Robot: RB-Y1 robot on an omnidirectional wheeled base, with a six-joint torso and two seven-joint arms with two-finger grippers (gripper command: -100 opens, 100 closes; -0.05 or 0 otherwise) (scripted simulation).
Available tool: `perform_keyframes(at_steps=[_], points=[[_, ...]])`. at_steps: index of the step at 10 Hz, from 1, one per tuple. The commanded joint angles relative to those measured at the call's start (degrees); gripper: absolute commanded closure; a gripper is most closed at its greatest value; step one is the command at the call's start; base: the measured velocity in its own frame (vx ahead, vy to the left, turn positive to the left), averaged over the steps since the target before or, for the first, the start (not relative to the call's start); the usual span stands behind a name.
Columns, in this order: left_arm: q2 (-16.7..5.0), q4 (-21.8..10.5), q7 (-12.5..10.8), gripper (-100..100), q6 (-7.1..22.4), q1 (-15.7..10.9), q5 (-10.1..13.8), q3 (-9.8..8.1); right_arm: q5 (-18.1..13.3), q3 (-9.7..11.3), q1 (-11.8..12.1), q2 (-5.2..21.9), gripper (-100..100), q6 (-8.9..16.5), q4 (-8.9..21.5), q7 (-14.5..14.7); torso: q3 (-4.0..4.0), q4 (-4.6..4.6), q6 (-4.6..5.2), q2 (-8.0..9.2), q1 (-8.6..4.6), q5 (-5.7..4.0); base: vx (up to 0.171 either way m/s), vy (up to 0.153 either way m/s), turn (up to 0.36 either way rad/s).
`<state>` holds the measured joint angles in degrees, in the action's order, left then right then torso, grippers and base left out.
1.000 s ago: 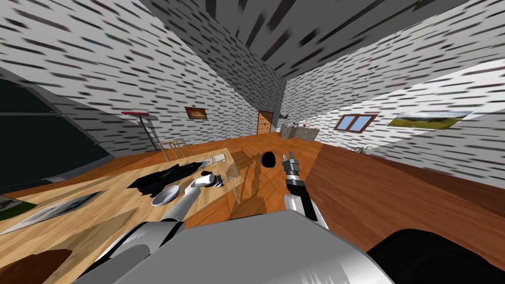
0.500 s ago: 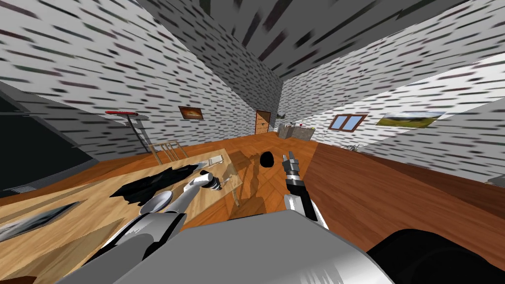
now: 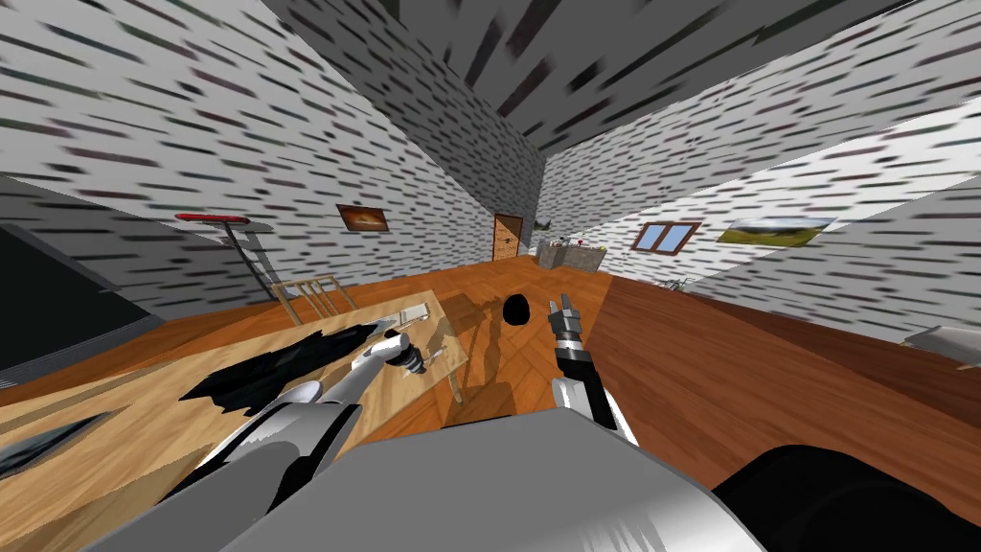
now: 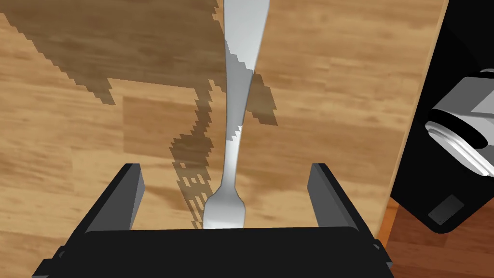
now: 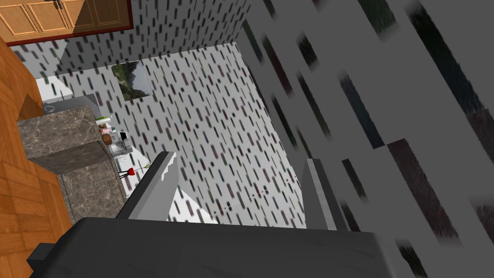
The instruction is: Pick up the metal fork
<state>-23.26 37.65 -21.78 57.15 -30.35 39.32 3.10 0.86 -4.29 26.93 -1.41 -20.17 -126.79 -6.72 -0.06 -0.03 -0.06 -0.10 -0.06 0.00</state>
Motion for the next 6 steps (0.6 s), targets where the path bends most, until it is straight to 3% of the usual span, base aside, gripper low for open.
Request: perform_keyframes(at_steps=[1, 2, 6], points=[[0.0, 0.0, 0.0, 0, 0.0, 0.0, 0.0, 0.0, 0.0, 0.0, 0.0, 0.0, 0, 0.0, 0.0, 0.0, 0.0, 0.0, 0.0, 0.0, 0.0, 0.0, 0.0, 0.0, 0.0], [2.29, -2.69, -2.43, -100, -2.04, -1.69, -2.04, 0.19, 0.0, 0.0, 0.0, 0.0, 0, 0.0, 0.0, 0.0, 0.02, 0.01, 0.0, 0.04, 0.01, 0.0, -0.014, 0.063, -0.092], [5.72, -6.76, -6.06, -100, -5.08, -4.24, -5.08, 0.47, 0.0, -0.01, -0.01, 0.01, 0, 0.0, 0.0, 0.0, 0.1, 0.04, -0.01, 0.17, 0.45, 0.1, -0.029, 0.126, -0.064]])
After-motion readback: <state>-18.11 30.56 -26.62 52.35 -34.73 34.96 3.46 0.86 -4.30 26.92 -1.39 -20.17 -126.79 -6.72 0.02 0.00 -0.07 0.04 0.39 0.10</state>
